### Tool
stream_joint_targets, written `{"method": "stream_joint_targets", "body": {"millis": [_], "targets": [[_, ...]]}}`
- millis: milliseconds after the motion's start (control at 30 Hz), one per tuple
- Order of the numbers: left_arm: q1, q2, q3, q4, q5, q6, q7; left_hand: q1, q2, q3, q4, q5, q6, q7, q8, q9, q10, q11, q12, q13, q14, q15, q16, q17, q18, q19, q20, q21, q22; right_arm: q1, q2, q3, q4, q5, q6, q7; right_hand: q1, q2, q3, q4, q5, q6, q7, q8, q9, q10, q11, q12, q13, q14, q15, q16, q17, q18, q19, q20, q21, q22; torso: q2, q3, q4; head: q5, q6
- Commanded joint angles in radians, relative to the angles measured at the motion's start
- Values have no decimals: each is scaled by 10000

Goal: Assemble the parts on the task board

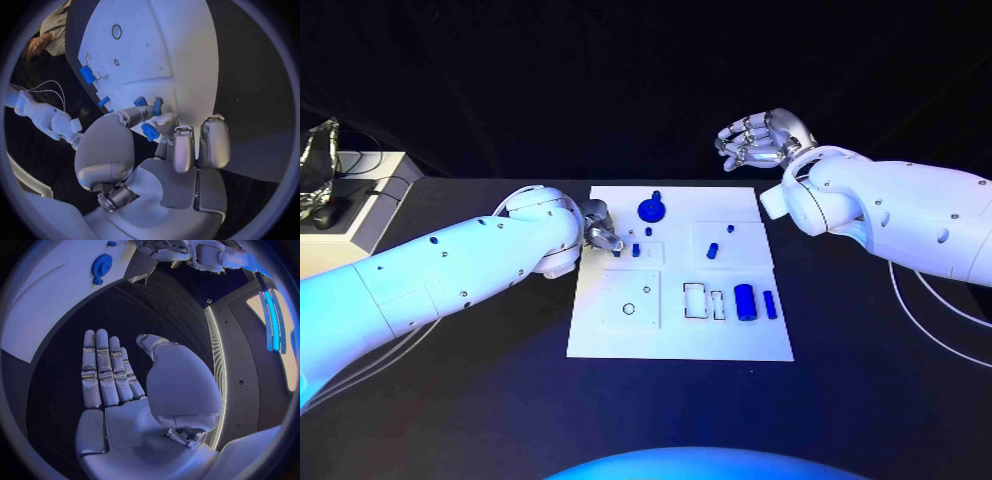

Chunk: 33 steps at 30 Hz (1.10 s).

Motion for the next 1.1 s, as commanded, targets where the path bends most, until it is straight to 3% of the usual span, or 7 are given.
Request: {"method": "stream_joint_targets", "body": {"millis": [33,733,1100], "targets": [[-198,-3,-145,-57,225,844,-278,-37,-83,-70,5,-18,184,-163,-33,776,28,-42,25,2,1013,-62,-30,2485,-13,44,-37,6,196,-7,4,2,6,-14,138,74,-90,-8,-10,-40,24,-38,155,-52,-11,0,94,-54,-22,-79,-22,-61,-14,36,1,52,-44,-23,2,3,-7,12,-9],[-198,-63,-145,-40,116,950,-198,920,135,255,-349,57,90,-127,-164,712,-2,-40,1,-17,1039,-62,13,2573,-6,20,-43,-35,164,-10,0,2,1,-14,153,70,-89,-3,-10,-45,27,-37,157,-55,-11,1,97,-54,-38,-85,-19,-77,-21,37,-7,57,-47,-41,12,2,-13,21,-61],[-197,-66,-145,-12,111,921,-141,1027,157,347,-405,53,85,-97,-152,726,-3,-20,-18,-39,1045,-44,23,2593,-3,8,-34,-44,151,-10,7,1,0,-14,162,63,-89,-3,-10,-45,27,-37,157,-55,-11,1,97,-54,-38,-85,-19,-77,-21,37,-7,57,-47,-41,9,3,-9,10,-73]]}}
